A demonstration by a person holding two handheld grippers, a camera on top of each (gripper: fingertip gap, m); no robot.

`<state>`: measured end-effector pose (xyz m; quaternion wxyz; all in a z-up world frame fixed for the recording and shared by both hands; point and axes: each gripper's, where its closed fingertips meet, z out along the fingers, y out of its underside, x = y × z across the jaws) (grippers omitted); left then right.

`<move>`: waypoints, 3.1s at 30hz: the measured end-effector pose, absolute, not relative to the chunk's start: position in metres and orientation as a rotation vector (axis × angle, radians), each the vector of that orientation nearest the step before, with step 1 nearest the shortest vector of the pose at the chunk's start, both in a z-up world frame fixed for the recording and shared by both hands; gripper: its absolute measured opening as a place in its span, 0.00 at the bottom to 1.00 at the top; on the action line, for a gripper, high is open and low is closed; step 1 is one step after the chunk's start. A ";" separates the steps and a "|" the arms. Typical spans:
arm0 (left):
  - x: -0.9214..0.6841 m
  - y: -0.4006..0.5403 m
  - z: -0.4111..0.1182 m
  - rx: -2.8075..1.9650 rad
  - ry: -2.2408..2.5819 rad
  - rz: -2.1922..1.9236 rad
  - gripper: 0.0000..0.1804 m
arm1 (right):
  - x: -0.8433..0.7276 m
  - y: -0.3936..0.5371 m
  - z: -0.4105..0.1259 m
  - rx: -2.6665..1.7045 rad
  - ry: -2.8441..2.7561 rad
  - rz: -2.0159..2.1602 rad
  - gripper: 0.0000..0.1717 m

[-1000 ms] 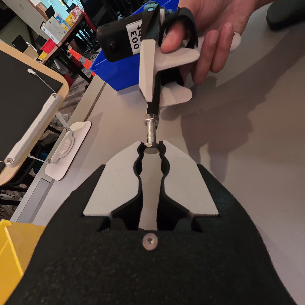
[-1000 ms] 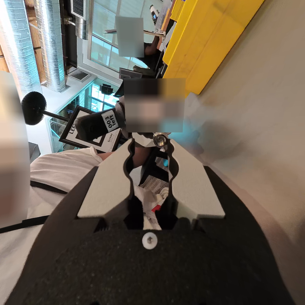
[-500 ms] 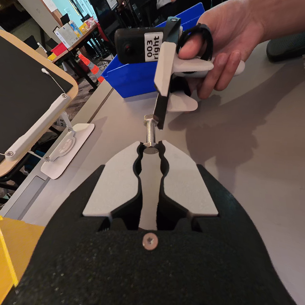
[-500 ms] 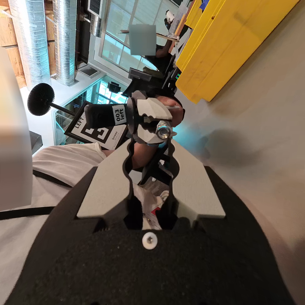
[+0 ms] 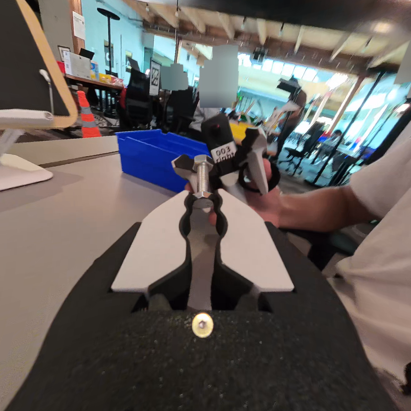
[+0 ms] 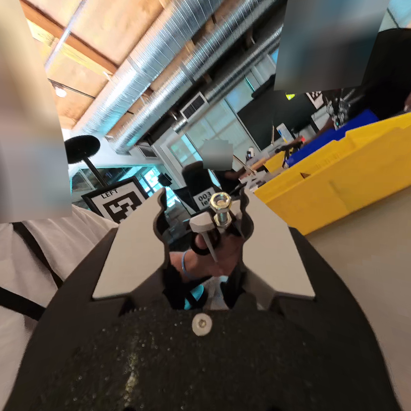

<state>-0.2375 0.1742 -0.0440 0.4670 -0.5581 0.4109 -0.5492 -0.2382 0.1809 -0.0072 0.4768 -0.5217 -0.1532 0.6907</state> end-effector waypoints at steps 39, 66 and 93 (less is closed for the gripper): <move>-0.247 0.188 -0.028 -1.375 0.698 -1.713 0.10 | -0.258 0.181 -0.008 -1.267 -0.432 1.378 0.51; -0.240 0.176 -0.070 -1.635 0.922 -1.840 0.10 | -0.235 0.176 -0.103 -1.495 -1.373 0.174 0.35; -0.245 0.161 -0.069 -1.665 0.901 -2.175 0.09 | -0.236 0.161 -0.071 -1.195 -1.326 0.162 0.15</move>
